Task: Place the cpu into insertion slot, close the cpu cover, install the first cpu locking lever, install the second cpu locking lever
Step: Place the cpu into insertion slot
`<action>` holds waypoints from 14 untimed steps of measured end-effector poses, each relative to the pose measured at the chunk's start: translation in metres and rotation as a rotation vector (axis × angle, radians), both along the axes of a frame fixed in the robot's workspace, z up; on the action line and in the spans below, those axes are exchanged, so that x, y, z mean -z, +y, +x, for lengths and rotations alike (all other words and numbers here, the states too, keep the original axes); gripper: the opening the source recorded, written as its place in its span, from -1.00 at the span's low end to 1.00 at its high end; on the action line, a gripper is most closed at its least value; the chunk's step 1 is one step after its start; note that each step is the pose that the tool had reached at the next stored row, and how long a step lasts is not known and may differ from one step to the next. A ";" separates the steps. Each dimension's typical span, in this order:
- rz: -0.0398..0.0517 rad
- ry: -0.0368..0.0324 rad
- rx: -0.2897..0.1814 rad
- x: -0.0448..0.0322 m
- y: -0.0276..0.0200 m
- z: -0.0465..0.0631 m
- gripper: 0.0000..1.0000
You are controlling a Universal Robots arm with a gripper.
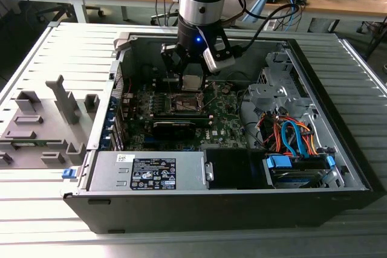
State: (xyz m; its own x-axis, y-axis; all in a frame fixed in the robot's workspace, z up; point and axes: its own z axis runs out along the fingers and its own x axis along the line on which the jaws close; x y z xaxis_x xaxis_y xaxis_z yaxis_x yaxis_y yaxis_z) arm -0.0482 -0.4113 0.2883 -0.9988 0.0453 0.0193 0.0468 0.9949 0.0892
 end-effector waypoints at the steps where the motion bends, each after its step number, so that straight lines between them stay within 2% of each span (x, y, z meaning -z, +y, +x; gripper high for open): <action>1: 0.0000 0.0000 0.001 0.0000 0.0000 0.000 0.08; 14: 0.0000 0.0000 0.011 0.0000 0.0000 0.000 0.08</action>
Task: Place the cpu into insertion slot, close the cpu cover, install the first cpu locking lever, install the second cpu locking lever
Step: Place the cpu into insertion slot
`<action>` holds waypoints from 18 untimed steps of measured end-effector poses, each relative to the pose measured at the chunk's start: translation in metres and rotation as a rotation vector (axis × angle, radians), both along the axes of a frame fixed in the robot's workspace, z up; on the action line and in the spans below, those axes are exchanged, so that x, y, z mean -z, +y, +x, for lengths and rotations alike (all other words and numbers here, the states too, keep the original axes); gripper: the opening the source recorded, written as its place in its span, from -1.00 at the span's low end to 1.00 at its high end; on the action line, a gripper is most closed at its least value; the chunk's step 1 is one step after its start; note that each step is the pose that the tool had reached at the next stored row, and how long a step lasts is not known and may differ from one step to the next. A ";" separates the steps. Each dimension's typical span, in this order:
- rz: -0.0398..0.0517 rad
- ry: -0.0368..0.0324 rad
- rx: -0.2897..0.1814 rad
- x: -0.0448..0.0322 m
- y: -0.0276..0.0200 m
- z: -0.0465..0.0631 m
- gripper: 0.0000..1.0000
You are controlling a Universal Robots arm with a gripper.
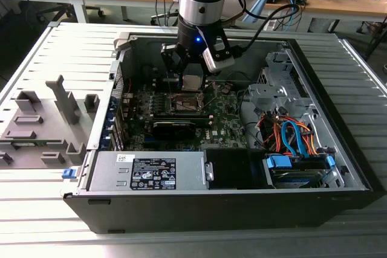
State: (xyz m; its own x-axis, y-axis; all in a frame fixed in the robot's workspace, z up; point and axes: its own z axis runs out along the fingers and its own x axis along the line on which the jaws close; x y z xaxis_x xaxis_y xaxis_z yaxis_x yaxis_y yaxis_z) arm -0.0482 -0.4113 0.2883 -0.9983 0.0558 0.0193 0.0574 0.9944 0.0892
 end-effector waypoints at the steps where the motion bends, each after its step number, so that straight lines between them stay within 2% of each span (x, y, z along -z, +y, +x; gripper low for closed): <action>1: 0.0000 0.0000 0.000 0.0000 0.0000 0.000 0.08; 18: 0.0000 0.0000 0.017 0.0000 0.0000 0.000 0.08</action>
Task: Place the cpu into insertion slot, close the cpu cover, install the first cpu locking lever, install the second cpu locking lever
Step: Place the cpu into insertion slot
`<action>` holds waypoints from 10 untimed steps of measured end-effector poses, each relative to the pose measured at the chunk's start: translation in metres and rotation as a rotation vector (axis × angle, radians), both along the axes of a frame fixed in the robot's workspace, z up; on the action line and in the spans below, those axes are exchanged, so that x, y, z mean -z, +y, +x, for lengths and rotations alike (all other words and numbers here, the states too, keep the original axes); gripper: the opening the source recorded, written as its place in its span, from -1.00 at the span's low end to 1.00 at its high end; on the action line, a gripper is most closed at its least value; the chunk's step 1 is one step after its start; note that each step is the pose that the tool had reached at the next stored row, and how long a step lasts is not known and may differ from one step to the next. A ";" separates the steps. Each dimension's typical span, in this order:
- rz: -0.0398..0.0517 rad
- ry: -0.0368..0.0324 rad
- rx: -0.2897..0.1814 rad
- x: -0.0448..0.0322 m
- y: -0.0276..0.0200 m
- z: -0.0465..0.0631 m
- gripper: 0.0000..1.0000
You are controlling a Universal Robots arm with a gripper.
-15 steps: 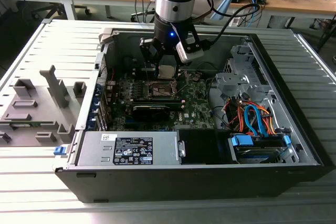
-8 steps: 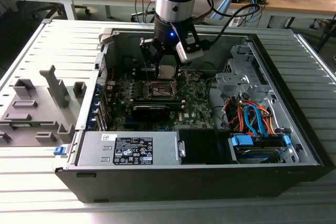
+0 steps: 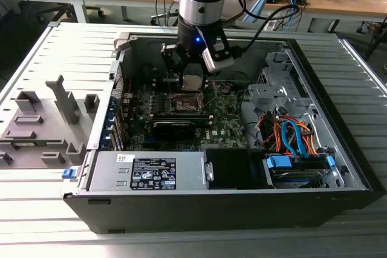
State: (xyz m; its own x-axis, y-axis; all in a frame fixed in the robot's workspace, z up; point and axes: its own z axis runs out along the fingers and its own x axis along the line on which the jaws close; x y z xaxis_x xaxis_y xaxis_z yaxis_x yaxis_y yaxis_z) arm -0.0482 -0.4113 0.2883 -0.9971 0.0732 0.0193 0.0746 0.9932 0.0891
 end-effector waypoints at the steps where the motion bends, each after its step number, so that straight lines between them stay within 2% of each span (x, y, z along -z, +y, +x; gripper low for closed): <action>1: 0.0000 0.0000 0.001 0.0000 0.0000 0.000 0.08; 10: 0.0000 0.0000 0.008 0.0000 0.0000 0.000 0.08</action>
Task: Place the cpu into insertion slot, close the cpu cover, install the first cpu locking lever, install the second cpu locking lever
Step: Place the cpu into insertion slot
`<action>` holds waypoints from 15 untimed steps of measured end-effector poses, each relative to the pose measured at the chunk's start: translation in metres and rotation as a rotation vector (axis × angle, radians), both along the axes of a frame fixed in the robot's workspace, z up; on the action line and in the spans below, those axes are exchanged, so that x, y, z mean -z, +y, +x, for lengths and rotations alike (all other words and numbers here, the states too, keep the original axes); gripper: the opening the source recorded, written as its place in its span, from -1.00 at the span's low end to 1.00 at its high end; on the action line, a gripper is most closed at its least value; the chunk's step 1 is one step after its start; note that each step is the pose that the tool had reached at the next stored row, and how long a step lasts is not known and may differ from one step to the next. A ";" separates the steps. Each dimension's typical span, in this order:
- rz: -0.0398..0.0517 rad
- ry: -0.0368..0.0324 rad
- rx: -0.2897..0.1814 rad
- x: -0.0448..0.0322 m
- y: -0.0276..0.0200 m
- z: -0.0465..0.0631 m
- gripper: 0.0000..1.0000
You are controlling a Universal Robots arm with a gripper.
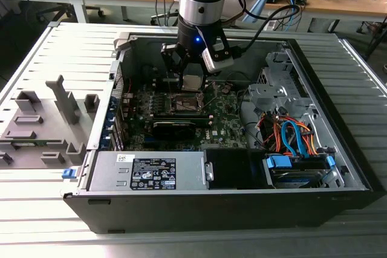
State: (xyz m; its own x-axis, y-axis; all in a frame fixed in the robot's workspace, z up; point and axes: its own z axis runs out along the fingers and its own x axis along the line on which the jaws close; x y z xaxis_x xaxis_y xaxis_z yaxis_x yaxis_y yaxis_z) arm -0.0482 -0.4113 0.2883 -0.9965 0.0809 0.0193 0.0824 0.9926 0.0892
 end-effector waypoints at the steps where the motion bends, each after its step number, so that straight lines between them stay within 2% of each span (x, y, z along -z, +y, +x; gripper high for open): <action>1: 0.0000 0.0000 0.001 0.0000 0.0000 0.000 0.08; 15: 0.0000 0.0000 0.009 0.0000 0.0000 0.000 0.08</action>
